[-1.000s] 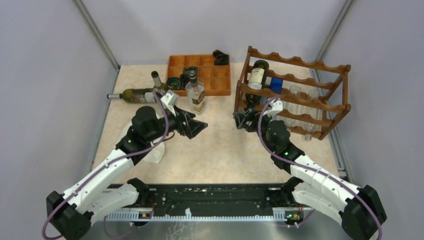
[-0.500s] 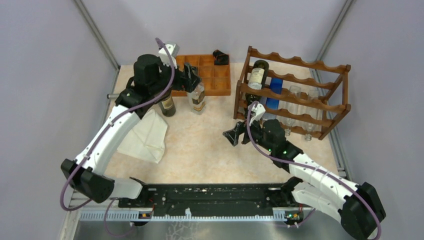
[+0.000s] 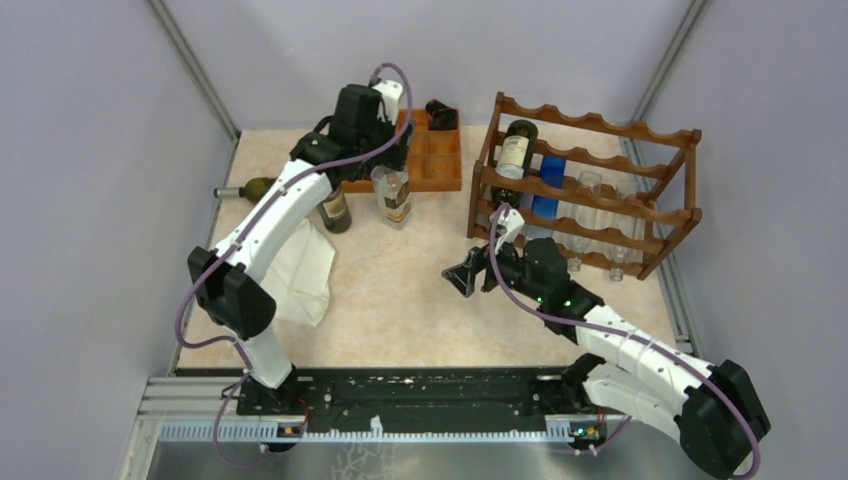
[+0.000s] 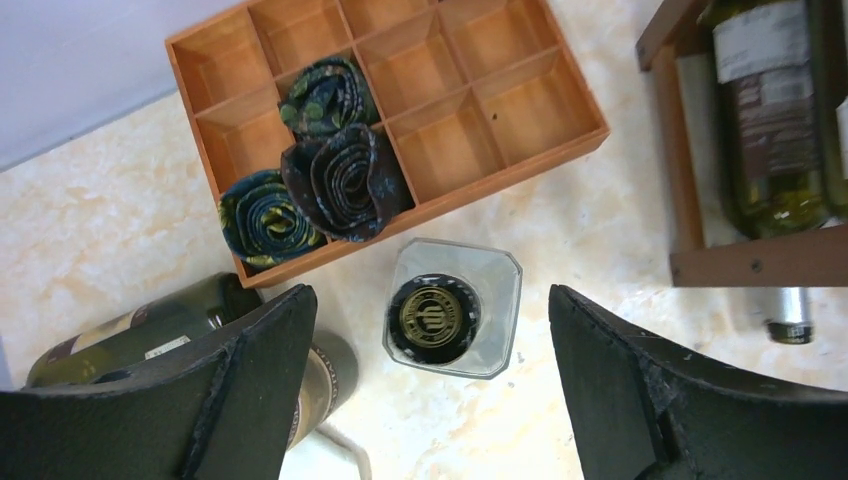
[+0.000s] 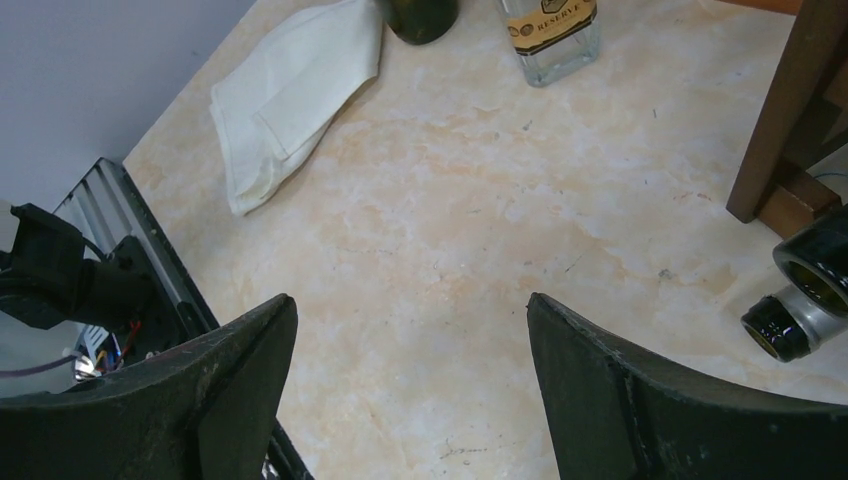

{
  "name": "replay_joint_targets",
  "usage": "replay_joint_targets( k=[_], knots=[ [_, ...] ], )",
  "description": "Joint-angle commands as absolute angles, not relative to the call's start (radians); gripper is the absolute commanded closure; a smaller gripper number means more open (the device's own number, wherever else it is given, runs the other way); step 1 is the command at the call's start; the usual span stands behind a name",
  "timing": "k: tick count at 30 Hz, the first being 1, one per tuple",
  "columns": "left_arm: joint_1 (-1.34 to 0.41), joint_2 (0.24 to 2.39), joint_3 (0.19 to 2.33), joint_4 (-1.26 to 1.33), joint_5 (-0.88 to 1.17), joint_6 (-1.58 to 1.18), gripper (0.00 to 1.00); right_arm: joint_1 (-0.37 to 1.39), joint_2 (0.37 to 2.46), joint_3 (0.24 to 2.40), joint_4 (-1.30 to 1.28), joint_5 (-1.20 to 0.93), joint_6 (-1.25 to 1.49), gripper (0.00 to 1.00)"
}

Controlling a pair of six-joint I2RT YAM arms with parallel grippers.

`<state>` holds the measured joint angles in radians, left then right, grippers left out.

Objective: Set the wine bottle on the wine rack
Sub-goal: Pick up the wine bottle from the center of the board.

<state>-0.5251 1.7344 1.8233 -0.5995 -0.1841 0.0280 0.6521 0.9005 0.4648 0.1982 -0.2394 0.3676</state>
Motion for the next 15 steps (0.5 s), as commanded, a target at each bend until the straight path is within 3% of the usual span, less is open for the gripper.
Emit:
replay_joint_targets(
  k=[1, 3, 8, 10, 14, 15],
  knots=[
    [-0.557, 1.781, 1.874, -0.669, -0.306, 0.101, 0.09, 0.653, 0.917, 0.474, 0.271, -0.267, 0.362, 0.16],
    [-0.558, 1.804, 1.882, -0.671, -0.314, 0.109, 0.11, 0.654, 0.928, 0.474, 0.273, -0.271, 0.359, 0.16],
    [-0.558, 1.844, 1.898, -0.685, -0.273, 0.092, 0.31, 0.654, 0.933, 0.471, 0.265, -0.271, 0.362, 0.16],
    [-0.558, 1.848, 1.887, -0.689, -0.252, 0.088, 0.47, 0.654, 0.915, 0.466, 0.258, -0.26, 0.366, 0.16],
    [-0.557, 1.845, 1.884, -0.712, -0.207, 0.08, 0.93, 0.653, 0.883, 0.45, 0.247, -0.247, 0.37, 0.16],
    [-0.557, 1.836, 1.885, -0.725, -0.208, 0.066, 1.0, 0.654, 0.877, 0.447, 0.248, -0.255, 0.369, 0.16]
  ],
)
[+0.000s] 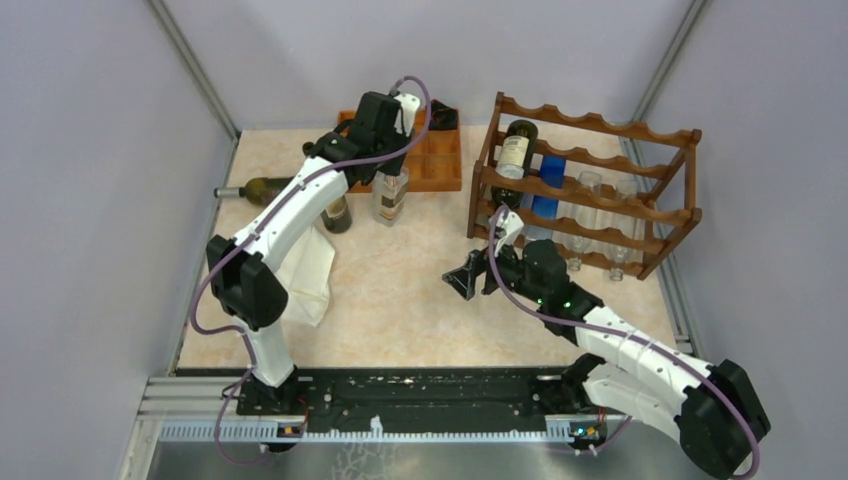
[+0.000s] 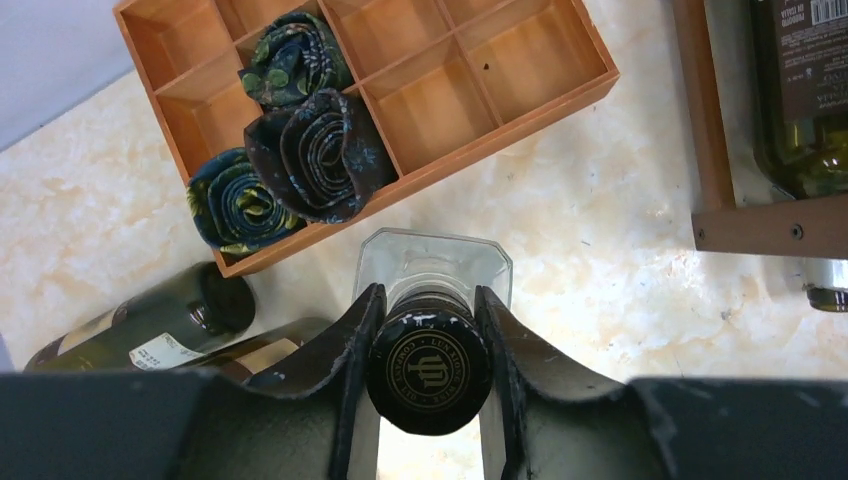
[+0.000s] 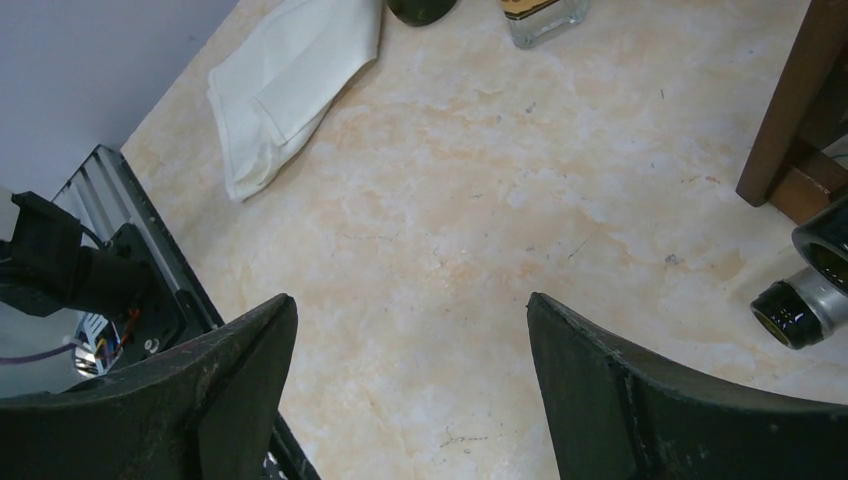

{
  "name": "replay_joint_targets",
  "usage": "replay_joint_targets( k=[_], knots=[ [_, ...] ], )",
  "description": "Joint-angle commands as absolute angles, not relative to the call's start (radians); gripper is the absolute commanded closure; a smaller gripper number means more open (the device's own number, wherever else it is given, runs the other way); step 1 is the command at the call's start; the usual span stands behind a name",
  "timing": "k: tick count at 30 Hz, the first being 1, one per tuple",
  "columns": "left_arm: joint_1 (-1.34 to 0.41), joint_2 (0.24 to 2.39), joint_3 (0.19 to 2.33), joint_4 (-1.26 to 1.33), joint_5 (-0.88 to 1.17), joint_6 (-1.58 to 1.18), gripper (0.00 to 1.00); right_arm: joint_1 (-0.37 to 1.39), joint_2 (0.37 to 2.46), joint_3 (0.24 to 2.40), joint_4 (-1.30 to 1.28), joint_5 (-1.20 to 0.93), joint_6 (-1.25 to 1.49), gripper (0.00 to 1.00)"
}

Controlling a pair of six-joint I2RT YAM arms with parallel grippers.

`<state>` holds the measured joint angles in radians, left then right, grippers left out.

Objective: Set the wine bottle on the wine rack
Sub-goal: Pick up the wine bottle from the center of the board.

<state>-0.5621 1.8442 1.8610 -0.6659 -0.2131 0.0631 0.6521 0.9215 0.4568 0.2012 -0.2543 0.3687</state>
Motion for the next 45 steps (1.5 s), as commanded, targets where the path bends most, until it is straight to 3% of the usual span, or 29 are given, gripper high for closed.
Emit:
replay_joint_targets(
  k=[1, 5, 9, 14, 22, 32, 45],
  knots=[
    [-0.558, 1.82, 1.882, -0.732, -0.204, 0.051, 1.0, 0.654, 0.869, 0.445, 0.252, -0.274, 0.368, 0.16],
    [-0.553, 1.643, 1.726, -0.634, -0.122, 0.003, 1.0, 0.654, 0.847, 0.439, 0.303, -0.36, 0.373, 0.16],
    [-0.482, 1.372, 1.451, -0.456, 0.136, -0.177, 1.0, 0.685, 0.84, 0.431, 0.377, -0.414, 0.34, 0.17],
    [-0.397, 1.133, 1.147, -0.307, 0.4, -0.367, 1.0, 0.844, 0.895, 0.485, 0.353, -0.33, 0.058, 0.14],
    [-0.383, 0.906, 0.85, -0.14, 0.47, -0.559, 1.0, 1.003, 1.102, 0.674, 0.24, -0.186, -0.215, 0.12],
    [-0.382, 0.843, 0.749, -0.081, 0.518, -0.614, 1.0, 1.026, 1.216, 0.737, 0.113, -0.117, -0.306, 0.11],
    [-0.366, 0.846, 0.714, -0.013, 0.626, -0.658, 1.0, 1.026, 1.23, 0.567, 0.176, -0.036, -0.51, 0.15]
  ],
)
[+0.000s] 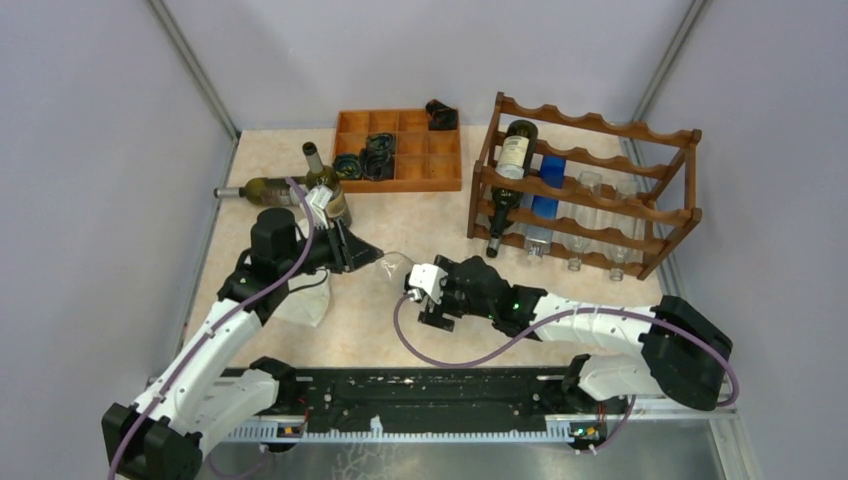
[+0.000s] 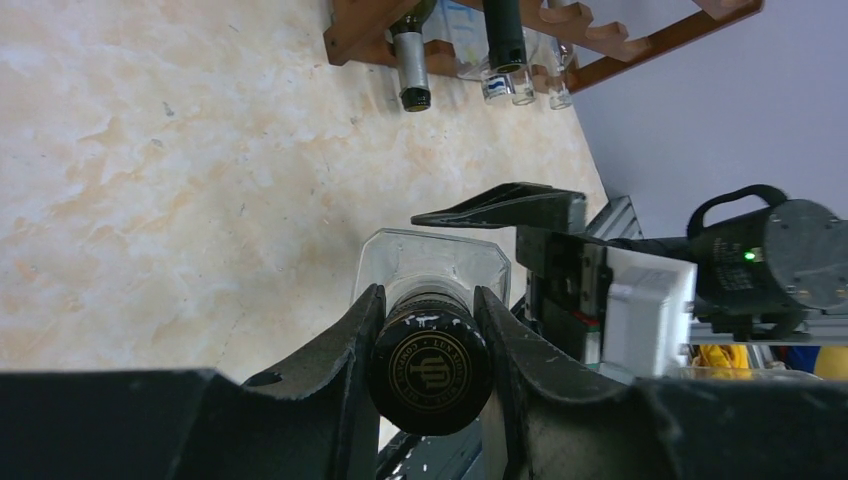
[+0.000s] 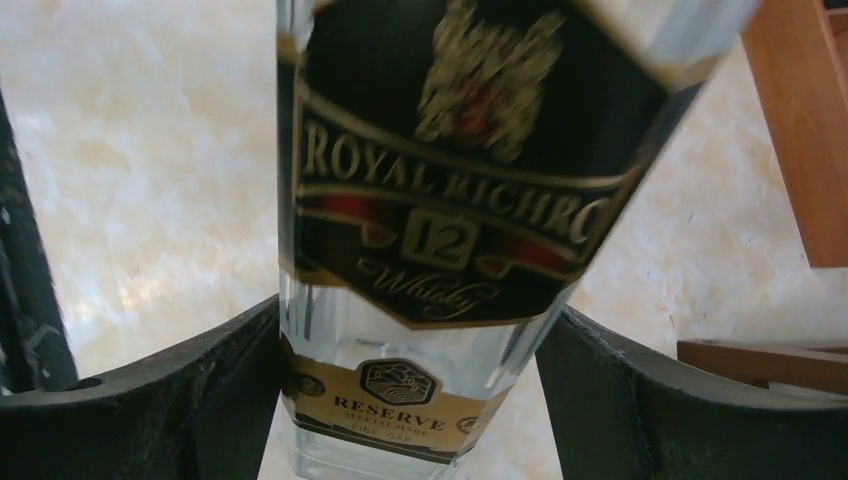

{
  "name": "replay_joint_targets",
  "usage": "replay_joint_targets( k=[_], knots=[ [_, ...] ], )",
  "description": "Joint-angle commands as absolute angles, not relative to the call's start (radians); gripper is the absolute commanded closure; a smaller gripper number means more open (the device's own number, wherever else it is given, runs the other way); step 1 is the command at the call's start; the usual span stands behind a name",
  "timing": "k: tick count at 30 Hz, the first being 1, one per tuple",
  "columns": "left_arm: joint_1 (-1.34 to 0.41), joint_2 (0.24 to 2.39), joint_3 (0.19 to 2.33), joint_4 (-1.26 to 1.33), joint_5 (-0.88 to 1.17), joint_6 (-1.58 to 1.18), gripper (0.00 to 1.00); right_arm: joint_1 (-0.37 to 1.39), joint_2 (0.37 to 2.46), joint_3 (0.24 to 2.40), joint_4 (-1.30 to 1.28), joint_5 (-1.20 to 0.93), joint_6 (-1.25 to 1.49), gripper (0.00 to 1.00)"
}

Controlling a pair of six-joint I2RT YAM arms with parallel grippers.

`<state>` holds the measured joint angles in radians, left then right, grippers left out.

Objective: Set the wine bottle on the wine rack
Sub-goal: Pick up the wine bottle from the center of the board.

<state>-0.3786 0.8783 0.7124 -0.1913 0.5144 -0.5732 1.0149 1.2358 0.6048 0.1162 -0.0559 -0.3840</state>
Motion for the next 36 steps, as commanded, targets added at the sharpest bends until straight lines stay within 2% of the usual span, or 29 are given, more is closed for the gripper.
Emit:
replay_joint_targets(
  k=[1, 4, 7, 8, 10, 11, 17, 18, 22, 25, 32, 36],
  knots=[
    [-0.365, 0.847, 0.707, -0.008, 0.636, -0.664, 1.0, 1.026, 1.232, 0.561, 0.177, -0.04, -0.532, 0.16],
    [-0.36, 0.848, 0.691, 0.024, 0.653, -0.675, 1.0, 1.026, 1.242, 0.568, 0.147, -0.055, -0.569, 0.25],
    [-0.357, 0.849, 0.678, 0.028, 0.655, -0.677, 1.0, 1.026, 1.238, 0.592, 0.126, -0.073, -0.571, 0.43],
    [-0.356, 0.851, 0.672, 0.029, 0.657, -0.677, 1.0, 1.026, 1.233, 0.598, 0.117, -0.087, -0.579, 0.52],
    [-0.355, 0.854, 0.661, 0.029, 0.659, -0.674, 0.99, 1.026, 1.227, 0.615, 0.092, -0.111, -0.597, 0.81],
    [-0.354, 0.854, 0.657, 0.027, 0.661, -0.67, 0.91, 1.026, 1.227, 0.625, 0.074, -0.114, -0.602, 0.99],
    [-0.341, 0.839, 0.673, -0.111, 0.636, -0.528, 0.14, 1.026, 1.184, 0.653, -0.033, -0.115, -0.62, 1.0],
    [-0.339, 0.833, 0.692, -0.165, 0.614, -0.486, 0.04, 1.026, 1.17, 0.655, -0.056, -0.115, -0.624, 1.0],
    [-0.334, 0.794, 0.783, -0.365, 0.487, -0.343, 0.01, 1.026, 1.106, 0.649, -0.115, -0.114, -0.623, 1.0],
    [-0.333, 0.763, 0.814, -0.416, 0.482, -0.299, 0.01, 1.026, 1.075, 0.641, -0.138, -0.118, -0.632, 1.0],
    [-0.333, 0.802, 0.699, -0.265, 0.784, -0.279, 0.02, 1.026, 1.088, 0.651, -0.136, -0.149, -0.674, 1.0],
    [-0.333, 0.858, 0.619, -0.107, 1.015, -0.138, 0.02, 1.026, 1.058, 0.661, -0.156, -0.178, -0.726, 1.0]
  ],
)
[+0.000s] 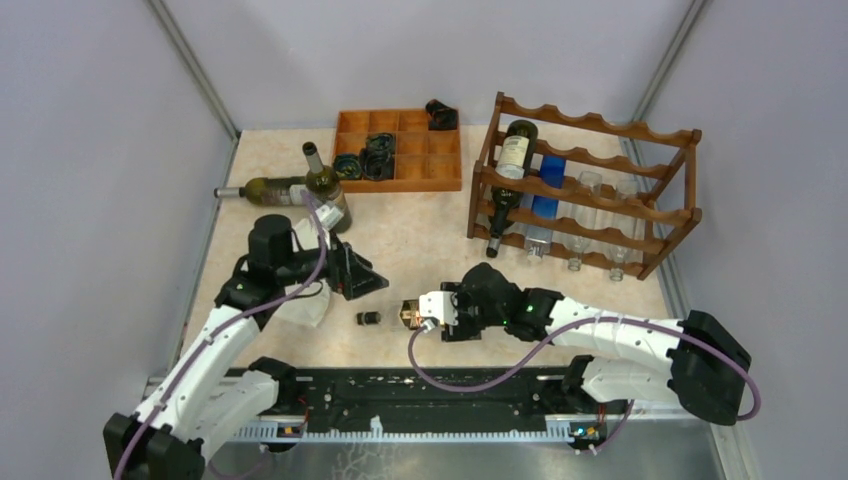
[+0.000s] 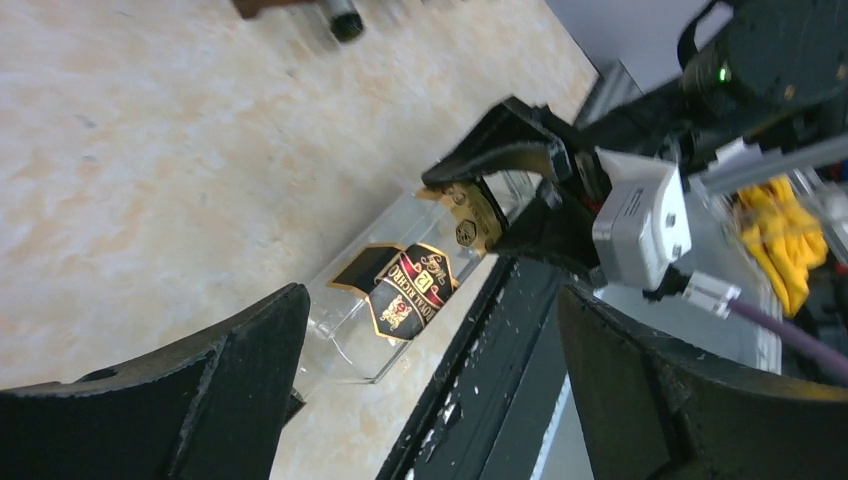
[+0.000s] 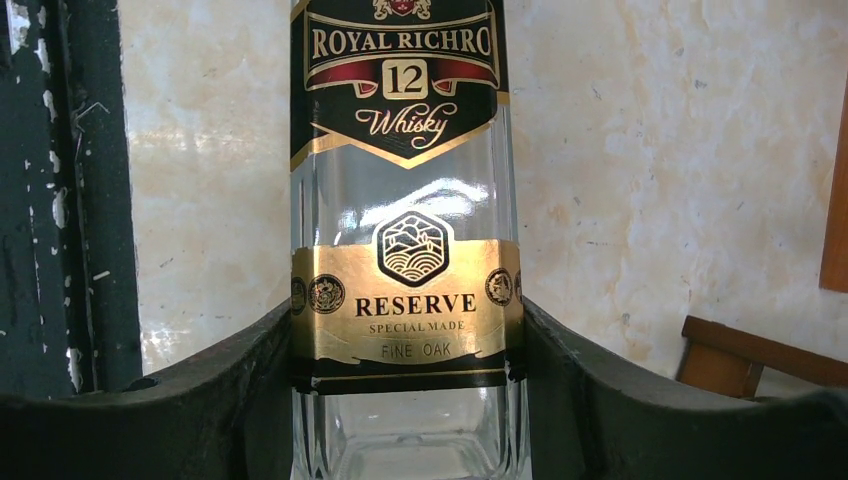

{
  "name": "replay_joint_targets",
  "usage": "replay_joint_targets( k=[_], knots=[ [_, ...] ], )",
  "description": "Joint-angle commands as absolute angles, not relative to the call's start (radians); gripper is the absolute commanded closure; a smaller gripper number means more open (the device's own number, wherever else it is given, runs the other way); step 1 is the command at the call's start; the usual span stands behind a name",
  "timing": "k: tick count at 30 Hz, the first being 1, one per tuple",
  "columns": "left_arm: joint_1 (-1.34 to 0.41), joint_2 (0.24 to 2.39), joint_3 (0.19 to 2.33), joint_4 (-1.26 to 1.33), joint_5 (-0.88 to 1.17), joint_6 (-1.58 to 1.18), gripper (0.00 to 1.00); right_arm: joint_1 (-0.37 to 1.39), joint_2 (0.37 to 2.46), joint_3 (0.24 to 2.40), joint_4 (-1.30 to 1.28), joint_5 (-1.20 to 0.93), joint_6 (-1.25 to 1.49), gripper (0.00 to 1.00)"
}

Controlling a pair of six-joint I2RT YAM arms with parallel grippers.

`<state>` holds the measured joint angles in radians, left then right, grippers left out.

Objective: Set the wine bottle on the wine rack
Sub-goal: Pick up the wine bottle from the center of the board.

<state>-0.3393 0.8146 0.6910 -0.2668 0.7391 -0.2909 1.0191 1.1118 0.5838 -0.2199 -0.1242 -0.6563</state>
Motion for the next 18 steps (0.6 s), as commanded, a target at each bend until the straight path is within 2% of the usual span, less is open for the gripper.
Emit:
replay_joint_targets(
  k=[1, 4, 11, 15, 18],
  knots=[
    [-0.334, 0.873, 0.603, -0.054, 1.039, -0.131, 0.02, 1.026, 1.04, 0.661, -0.161, -0.187, -0.743, 1.0],
    [-0.336, 0.953, 0.591, 0.116, 1.081, -0.18, 0.01, 1.026, 0.983, 0.666, -0.192, -0.225, -0.823, 1.0],
    [-0.473, 1.314, 0.744, 0.061, 1.172, -0.173, 0.01, 1.026, 0.915, 0.655, -0.221, -0.244, -1.014, 1.0],
    [-0.588, 1.505, 0.821, 0.027, 1.182, -0.086, 0.02, 1.026, 0.958, 0.692, -0.254, -0.236, -1.051, 1.0],
    [-0.612, 1.607, 0.896, -0.075, 1.237, 0.036, 0.02, 1.026, 0.956, 0.7, -0.255, -0.24, -1.058, 1.0]
  ],
)
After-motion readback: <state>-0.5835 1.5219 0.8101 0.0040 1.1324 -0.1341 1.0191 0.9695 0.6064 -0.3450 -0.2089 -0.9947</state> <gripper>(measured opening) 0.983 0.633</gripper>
